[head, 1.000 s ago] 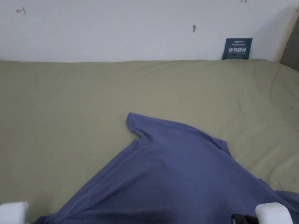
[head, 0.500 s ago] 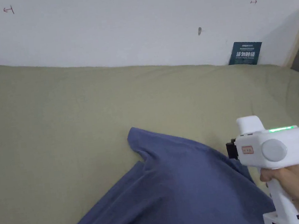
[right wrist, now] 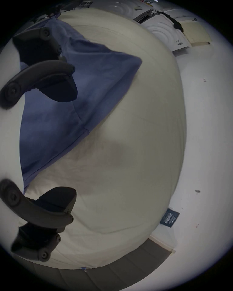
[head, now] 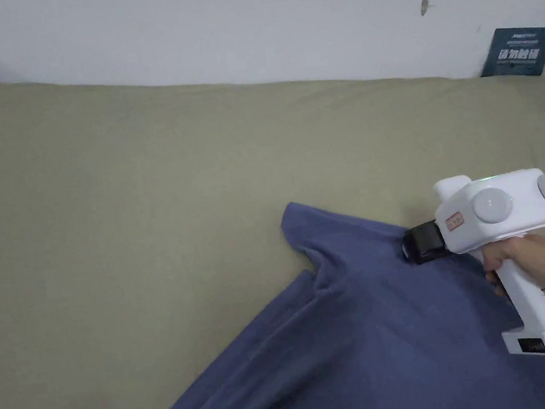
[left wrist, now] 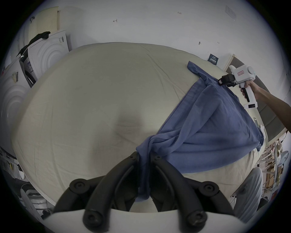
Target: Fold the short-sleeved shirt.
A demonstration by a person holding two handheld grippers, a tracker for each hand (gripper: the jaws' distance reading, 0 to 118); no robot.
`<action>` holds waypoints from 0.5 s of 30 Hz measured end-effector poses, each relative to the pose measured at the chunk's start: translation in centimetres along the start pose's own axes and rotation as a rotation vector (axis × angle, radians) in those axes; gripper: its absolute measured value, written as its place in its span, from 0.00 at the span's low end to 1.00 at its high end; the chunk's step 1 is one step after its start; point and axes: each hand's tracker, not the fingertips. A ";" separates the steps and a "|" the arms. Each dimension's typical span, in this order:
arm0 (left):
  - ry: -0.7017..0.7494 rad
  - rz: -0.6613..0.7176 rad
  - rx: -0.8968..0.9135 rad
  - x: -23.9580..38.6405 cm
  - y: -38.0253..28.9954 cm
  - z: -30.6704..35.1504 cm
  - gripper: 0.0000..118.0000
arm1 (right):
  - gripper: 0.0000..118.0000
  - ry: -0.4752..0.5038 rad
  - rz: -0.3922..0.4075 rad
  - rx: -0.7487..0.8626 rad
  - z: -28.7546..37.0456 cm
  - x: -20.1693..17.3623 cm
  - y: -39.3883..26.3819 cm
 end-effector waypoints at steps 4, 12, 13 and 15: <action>-0.005 0.021 -0.008 -0.4 -0.2 -0.6 0.10 | 0.82 0.026 -0.028 -0.027 -0.4 0.3 0.0; -0.005 0.041 -0.021 -0.5 -0.5 -1.0 0.10 | 0.03 0.053 0.170 -0.011 4.0 -1.8 0.2; -0.009 0.047 -0.020 -0.7 -0.5 -1.0 0.10 | 0.03 0.042 0.175 0.004 5.0 -2.0 0.1; -0.017 0.065 -0.016 -0.8 -0.3 -0.5 0.10 | 0.03 0.028 0.197 0.067 8.0 -1.9 -0.1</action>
